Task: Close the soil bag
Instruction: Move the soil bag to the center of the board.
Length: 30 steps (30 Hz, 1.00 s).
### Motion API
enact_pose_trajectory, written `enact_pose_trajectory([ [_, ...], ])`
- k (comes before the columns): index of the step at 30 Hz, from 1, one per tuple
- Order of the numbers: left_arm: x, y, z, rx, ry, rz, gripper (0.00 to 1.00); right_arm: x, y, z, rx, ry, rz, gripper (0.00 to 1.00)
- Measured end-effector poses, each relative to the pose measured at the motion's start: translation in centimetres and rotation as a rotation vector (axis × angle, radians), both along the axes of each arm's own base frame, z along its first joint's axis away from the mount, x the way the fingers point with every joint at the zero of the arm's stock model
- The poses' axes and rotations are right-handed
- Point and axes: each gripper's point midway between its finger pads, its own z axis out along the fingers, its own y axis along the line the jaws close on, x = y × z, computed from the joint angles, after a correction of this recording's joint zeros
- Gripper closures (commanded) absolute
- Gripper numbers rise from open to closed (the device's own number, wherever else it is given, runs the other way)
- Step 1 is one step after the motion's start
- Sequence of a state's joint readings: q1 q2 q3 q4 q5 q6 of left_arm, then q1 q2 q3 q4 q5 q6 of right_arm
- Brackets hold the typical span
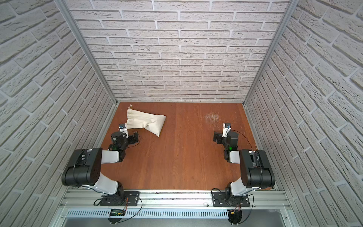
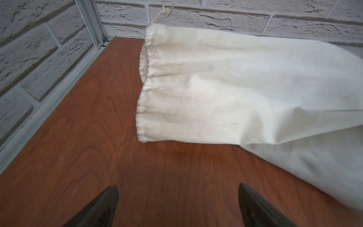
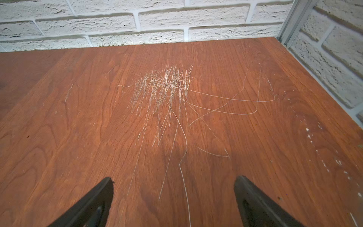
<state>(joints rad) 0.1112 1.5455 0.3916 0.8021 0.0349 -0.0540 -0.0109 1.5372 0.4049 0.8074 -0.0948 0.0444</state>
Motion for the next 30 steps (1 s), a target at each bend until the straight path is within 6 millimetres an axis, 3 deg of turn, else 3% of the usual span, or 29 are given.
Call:
enact_pose_trajectory([
  [25,0.1,0.2,-0.1,0.002,0.022,0.012,0.02,0.0,0.0,0.0,-0.001,0.0,-0.002,0.01],
  [28,1.1,1.3,0.8,-0.011,0.11,0.083,0.02,0.1,-0.4,-0.2,-0.007,0.024,-0.024,0.01],
  [30,2.7,2.1,3.0,-0.006,0.123,0.129,0.02,0.5,-0.8,0.0,-0.009,0.062,-0.046,0.01],
])
